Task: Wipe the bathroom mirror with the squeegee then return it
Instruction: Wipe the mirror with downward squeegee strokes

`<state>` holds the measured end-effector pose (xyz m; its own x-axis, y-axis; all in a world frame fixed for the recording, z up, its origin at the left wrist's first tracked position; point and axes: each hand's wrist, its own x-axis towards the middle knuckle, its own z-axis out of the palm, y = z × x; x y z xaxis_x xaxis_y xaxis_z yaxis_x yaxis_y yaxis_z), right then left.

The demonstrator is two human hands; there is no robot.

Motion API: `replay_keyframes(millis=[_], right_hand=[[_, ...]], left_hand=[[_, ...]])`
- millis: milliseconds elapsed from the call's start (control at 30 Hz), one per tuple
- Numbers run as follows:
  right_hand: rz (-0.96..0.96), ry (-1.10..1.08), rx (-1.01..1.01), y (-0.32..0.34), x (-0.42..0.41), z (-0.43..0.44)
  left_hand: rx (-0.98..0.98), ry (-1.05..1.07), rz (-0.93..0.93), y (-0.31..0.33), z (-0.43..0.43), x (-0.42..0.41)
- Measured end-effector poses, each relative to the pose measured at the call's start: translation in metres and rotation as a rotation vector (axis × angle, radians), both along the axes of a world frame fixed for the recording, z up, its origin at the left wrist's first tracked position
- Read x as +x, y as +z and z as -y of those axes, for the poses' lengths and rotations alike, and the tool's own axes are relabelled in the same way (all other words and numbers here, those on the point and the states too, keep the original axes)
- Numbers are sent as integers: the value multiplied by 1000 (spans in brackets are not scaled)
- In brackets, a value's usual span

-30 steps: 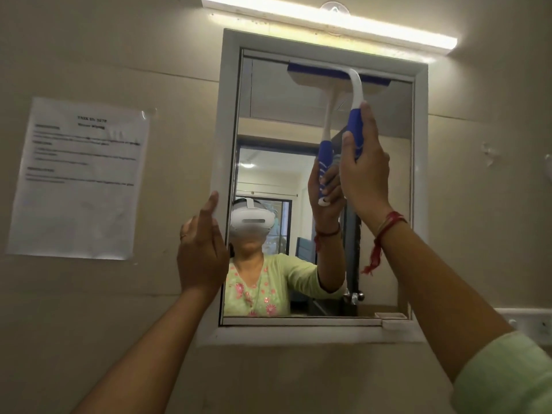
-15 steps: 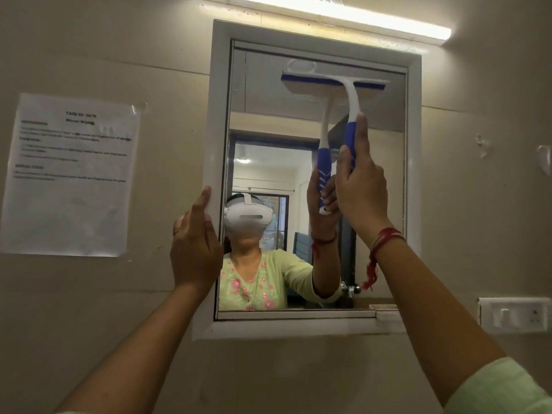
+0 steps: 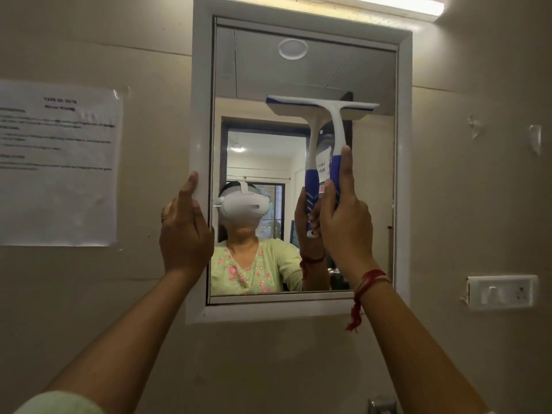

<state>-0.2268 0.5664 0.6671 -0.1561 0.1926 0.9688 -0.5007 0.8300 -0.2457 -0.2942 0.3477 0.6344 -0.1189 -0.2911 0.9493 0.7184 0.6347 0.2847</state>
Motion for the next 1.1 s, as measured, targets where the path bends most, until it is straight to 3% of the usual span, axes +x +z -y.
replay_keyframes(millis=[1100], right_hand=[[126, -31, 73, -179, 35, 13]], left_hand=[[-11, 36, -24, 2, 1, -4]])
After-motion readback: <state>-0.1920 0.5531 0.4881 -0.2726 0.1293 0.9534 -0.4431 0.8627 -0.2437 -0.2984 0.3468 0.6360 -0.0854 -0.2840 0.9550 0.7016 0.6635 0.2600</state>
